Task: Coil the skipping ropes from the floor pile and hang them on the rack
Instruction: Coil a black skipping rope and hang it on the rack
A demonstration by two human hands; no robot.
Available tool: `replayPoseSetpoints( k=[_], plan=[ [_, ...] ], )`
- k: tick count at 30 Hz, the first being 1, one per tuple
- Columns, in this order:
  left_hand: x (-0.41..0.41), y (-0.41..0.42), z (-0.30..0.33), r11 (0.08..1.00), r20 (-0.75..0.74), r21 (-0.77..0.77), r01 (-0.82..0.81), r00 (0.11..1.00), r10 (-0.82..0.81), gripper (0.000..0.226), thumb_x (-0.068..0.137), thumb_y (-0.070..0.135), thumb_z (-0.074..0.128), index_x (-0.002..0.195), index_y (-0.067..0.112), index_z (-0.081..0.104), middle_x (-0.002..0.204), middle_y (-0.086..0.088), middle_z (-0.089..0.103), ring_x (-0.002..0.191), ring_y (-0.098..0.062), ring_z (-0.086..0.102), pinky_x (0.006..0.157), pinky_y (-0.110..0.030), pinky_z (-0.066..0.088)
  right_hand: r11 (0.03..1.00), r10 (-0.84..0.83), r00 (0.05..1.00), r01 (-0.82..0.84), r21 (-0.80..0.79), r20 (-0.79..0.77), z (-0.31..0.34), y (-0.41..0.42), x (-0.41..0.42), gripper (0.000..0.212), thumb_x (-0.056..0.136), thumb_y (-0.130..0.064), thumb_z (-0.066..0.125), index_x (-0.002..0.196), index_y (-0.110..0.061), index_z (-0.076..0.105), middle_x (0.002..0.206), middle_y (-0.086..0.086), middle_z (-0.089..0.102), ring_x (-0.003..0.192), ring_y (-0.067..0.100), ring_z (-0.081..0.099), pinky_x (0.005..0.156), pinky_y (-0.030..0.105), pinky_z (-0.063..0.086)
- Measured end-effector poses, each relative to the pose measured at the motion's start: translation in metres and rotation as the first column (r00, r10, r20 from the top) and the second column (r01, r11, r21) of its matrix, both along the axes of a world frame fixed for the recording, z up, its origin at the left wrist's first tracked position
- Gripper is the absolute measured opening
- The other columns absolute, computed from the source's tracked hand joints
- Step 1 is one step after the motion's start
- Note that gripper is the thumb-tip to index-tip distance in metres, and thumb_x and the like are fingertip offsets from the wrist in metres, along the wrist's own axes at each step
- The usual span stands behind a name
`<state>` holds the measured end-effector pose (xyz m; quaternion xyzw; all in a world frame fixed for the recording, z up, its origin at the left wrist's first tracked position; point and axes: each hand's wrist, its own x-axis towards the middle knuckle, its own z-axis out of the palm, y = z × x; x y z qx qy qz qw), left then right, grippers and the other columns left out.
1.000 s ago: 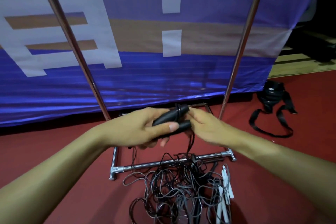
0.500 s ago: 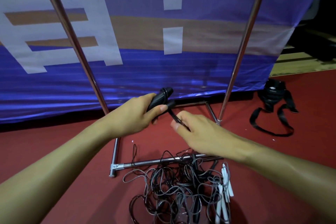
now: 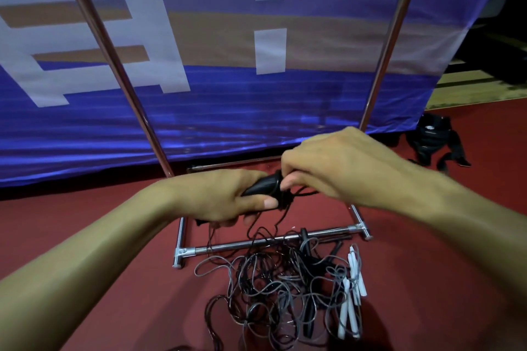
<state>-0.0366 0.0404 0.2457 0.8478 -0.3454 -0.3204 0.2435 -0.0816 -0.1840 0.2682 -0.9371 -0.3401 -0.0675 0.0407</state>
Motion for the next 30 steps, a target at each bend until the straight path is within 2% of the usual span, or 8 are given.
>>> replayPoseSetpoints(
  k=[6, 9, 11, 14, 18, 24, 27, 30],
  plan=[
    [-0.007, -0.012, 0.001, 0.995, -0.036, 0.059, 0.085, 0.996, -0.083, 0.028, 0.101, 0.051, 0.054, 0.100, 0.023, 0.055, 0.080, 0.004, 0.068, 0.052, -0.017, 0.055, 0.050, -0.037, 0.049, 0.979, 0.085, 0.996, -0.079, 0.186, -0.027, -0.009, -0.006, 0.004, 0.029, 0.096, -0.057, 0.052, 0.090, -0.030, 0.063, 0.081, -0.018, 0.058, 0.077, -0.001, 0.054, 0.067, 0.029, 0.049],
    [-0.008, -0.015, 0.002, 0.993, -0.024, 0.031, 0.116, 0.993, -0.115, 0.020, 0.098, 0.055, 0.056, 0.088, 0.038, 0.057, 0.077, 0.007, 0.067, 0.056, -0.017, 0.056, 0.057, -0.044, 0.054, 0.958, 0.065, 0.993, -0.034, 0.286, -0.097, -0.010, -0.010, 0.012, 0.027, 0.088, -0.058, 0.064, 0.085, -0.031, 0.060, 0.076, -0.020, 0.058, 0.073, 0.000, 0.055, 0.064, 0.023, 0.043],
    [-0.010, -0.016, 0.004, 0.991, -0.017, 0.018, 0.133, 0.991, -0.133, 0.019, 0.098, 0.054, 0.057, 0.081, 0.045, 0.056, 0.074, 0.010, 0.066, 0.056, -0.013, 0.056, 0.060, -0.041, 0.053, 0.934, 0.048, 0.982, 0.021, 0.357, -0.185, -0.016, -0.015, 0.019, 0.024, 0.087, -0.053, 0.069, 0.084, -0.031, 0.062, 0.076, -0.016, 0.062, 0.072, 0.010, 0.058, 0.063, 0.026, 0.044],
    [-0.014, -0.019, 0.001, 0.990, 0.013, -0.009, 0.143, 0.990, -0.143, 0.019, 0.099, 0.048, 0.059, 0.093, 0.030, 0.061, 0.075, 0.005, 0.068, 0.056, -0.004, 0.056, 0.057, -0.020, 0.046, 0.867, 0.106, 0.925, 0.093, 0.490, -0.364, -0.030, -0.015, 0.023, 0.014, 0.097, -0.038, 0.067, 0.093, -0.025, 0.063, 0.074, -0.009, 0.064, 0.066, 0.014, 0.057, 0.064, 0.027, 0.044],
    [-0.013, -0.011, 0.003, 0.977, 0.040, -0.155, 0.144, 0.989, -0.140, 0.020, 0.101, 0.041, 0.060, 0.099, 0.021, 0.063, 0.076, 0.001, 0.069, 0.058, -0.016, 0.057, 0.057, -0.027, 0.047, 0.741, 0.199, 0.864, 0.176, 0.648, -0.462, -0.044, -0.012, 0.024, 0.018, 0.103, -0.029, 0.055, 0.091, -0.017, 0.061, 0.073, -0.012, 0.058, 0.066, 0.003, 0.050, 0.066, 0.015, 0.040],
    [-0.004, 0.000, 0.010, 0.892, -0.053, -0.437, -0.114, 0.993, 0.101, 0.022, 0.101, 0.035, 0.055, 0.093, 0.014, 0.059, 0.067, 0.004, 0.060, 0.048, -0.014, 0.044, 0.045, -0.023, 0.038, 0.803, 0.008, 0.942, 0.194, 0.563, -0.335, -0.049, -0.010, 0.020, 0.017, 0.105, -0.019, 0.041, 0.119, -0.020, 0.051, 0.094, 0.002, 0.067, 0.086, 0.026, 0.062, 0.079, 0.050, 0.050],
    [0.000, 0.000, 0.004, 0.868, -0.079, -0.462, -0.185, 0.983, 0.167, 0.033, 0.101, 0.040, 0.053, 0.110, 0.008, 0.052, 0.074, -0.003, 0.061, 0.050, -0.017, 0.043, 0.044, -0.026, 0.035, 0.841, -0.023, 0.940, 0.202, 0.502, -0.340, -0.052, -0.003, 0.018, 0.025, 0.104, -0.021, 0.046, 0.128, -0.024, 0.044, 0.089, -0.004, 0.066, 0.079, 0.017, 0.061, 0.073, 0.042, 0.049],
    [0.001, -0.003, -0.001, 0.817, -0.104, -0.515, -0.261, 0.965, 0.243, 0.037, 0.098, 0.040, 0.054, 0.126, 0.018, 0.045, 0.074, -0.004, 0.059, 0.051, -0.018, 0.044, 0.046, -0.028, 0.034, 0.792, 0.007, 0.920, 0.234, 0.563, -0.393, -0.056, 0.003, 0.015, 0.007, 0.108, -0.010, 0.041, 0.112, -0.008, 0.035, 0.079, -0.004, 0.062, 0.066, 0.008, 0.056, 0.065, 0.024, 0.045]
  ],
)
